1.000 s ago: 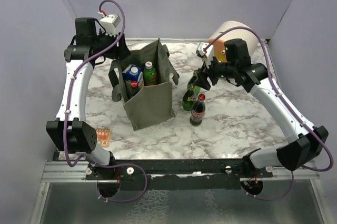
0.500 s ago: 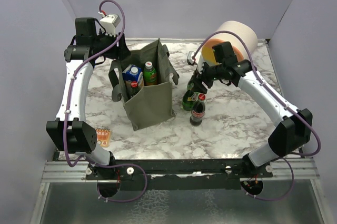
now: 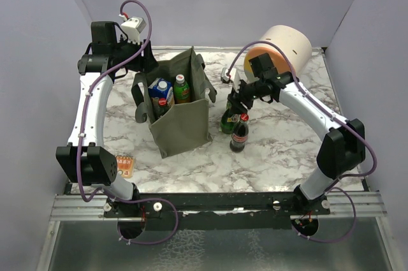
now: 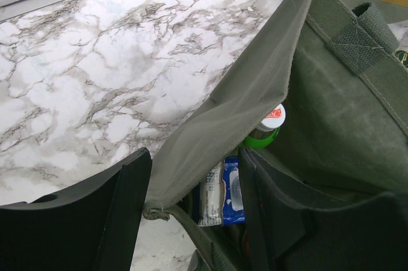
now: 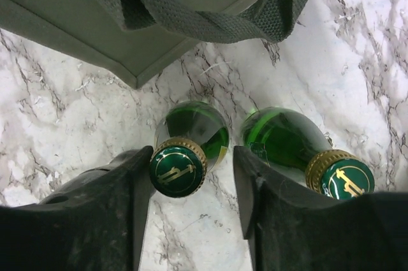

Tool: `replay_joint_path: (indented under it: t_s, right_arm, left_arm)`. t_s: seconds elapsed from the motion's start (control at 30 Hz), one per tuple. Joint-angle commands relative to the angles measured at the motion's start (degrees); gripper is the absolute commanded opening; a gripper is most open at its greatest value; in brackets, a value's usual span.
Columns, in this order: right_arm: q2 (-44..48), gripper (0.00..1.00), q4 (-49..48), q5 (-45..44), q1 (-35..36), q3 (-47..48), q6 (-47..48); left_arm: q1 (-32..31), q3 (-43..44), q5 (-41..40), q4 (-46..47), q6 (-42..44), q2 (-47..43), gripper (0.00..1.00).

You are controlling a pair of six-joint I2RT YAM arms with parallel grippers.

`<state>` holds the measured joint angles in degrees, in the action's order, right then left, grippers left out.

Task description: Place the beverage into the canvas bag

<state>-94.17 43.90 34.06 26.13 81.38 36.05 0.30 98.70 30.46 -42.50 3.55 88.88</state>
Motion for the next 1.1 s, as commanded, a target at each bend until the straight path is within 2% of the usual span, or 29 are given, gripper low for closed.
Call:
replay_joint_path:
  t_s: [0.0,0.33,0.5,0.73,1.07]
  right_arm:
    - [-1.32,0.47,-1.01,2.30,0.22,1.44,0.84]
    - [-0.36,0.14,-1.38,3.72,0.24,3.89,-1.69]
    - [1.18,0.03,-1.14,4.46,0.24,7.76,-4.50]
    - [2.80,0.02,-1.53,4.07,0.24,16.43,-10.72]
    - [2.31,0.01,-3.48,-5.05,0.24,36.44,-16.15]
  left_arm:
    - [-0.30,1.94,0.83,-0.05,0.53,-0.38,0.59]
    - [-0.30,1.94,0.83,-0.12,0.89,0.04,0.59]
    - [-0.30,2.18,0.91,-0.08,1.02,0.32,0.59]
    - [-0.30,2.38,0.92,-0.14,1.02,0.37,0.59]
    - [-0.30,2.05,0.86,0.00,1.07,-0.01,0.59]
